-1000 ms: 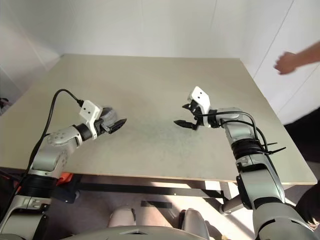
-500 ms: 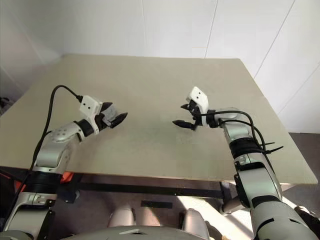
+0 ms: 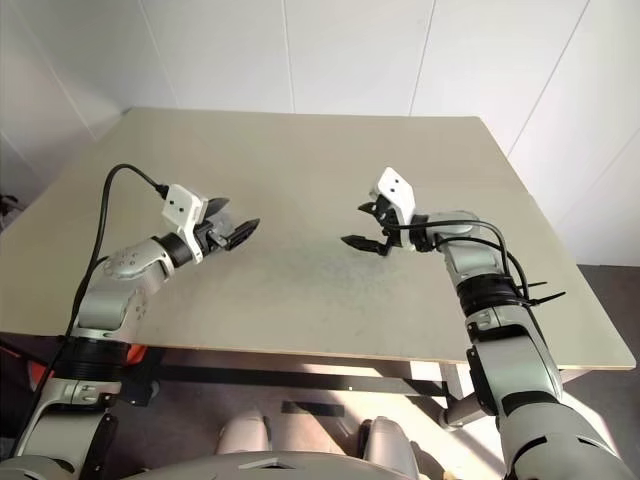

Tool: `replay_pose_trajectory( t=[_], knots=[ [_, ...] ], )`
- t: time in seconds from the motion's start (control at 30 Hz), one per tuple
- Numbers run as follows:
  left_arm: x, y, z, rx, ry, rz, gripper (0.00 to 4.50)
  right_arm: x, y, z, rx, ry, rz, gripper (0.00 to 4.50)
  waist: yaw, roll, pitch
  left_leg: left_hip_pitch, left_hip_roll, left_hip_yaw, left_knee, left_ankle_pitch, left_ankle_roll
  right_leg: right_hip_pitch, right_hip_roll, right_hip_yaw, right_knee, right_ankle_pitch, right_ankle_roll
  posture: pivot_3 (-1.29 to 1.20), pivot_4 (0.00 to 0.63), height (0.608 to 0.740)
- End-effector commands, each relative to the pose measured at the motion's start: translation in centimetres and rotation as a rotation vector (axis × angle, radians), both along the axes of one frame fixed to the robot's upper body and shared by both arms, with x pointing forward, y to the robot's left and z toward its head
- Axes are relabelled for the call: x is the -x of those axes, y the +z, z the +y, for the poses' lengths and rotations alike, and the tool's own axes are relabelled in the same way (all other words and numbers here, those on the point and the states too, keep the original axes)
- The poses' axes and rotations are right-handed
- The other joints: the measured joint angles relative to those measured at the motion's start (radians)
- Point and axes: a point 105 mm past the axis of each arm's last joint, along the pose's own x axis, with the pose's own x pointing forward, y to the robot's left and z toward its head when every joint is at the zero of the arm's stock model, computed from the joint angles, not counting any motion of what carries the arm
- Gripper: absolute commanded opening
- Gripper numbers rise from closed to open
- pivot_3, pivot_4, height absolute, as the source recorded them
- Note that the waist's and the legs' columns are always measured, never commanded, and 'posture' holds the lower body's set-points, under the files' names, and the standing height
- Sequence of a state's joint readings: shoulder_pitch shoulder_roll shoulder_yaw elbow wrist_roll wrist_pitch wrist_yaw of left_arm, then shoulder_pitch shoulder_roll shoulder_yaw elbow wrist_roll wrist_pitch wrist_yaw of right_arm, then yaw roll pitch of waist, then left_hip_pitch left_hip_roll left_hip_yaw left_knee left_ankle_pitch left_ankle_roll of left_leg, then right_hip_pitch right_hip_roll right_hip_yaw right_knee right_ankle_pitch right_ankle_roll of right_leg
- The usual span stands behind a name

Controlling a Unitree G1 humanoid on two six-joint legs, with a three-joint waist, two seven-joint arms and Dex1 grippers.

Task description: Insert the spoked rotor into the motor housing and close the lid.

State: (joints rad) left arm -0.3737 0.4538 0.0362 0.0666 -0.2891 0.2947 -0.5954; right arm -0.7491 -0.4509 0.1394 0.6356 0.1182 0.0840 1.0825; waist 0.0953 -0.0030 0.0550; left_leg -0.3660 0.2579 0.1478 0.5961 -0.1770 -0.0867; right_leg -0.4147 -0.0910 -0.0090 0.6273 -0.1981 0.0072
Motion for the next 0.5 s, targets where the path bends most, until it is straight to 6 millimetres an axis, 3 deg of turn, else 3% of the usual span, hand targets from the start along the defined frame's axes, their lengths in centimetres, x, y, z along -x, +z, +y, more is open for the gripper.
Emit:
replay_pose_trajectory(
  t=[0.03, 0.5],
  knots=[
    [-0.34, 1.7, 0.29, -0.002, 0.01, -0.057, 4.46, -0.47, 1.31, -0.26, -0.018, -0.01, -0.06, 4.5, 0.0, 0.0, 0.0, 0.0, 0.0, 0.0, 0.0, 0.0, 0.0, 0.0, 0.0, 0.0, 0.0, 0.0, 0.0, 0.0, 0.0, 0.74],
    [-0.55, 2.05, 0.35, -0.009, 0.011, -0.061, 4.46, -1.23, 0.51, -0.39, -0.011, -0.025, -0.069, 4.5, -0.001, 0.0, 0.0, -0.001, 0.0, 0.0, 0.0, 0.0, 0.0, -0.001, 0.0, 0.0, 0.0, 0.0, 0.0, 0.0, 0.0, 0.74]
  ],
)
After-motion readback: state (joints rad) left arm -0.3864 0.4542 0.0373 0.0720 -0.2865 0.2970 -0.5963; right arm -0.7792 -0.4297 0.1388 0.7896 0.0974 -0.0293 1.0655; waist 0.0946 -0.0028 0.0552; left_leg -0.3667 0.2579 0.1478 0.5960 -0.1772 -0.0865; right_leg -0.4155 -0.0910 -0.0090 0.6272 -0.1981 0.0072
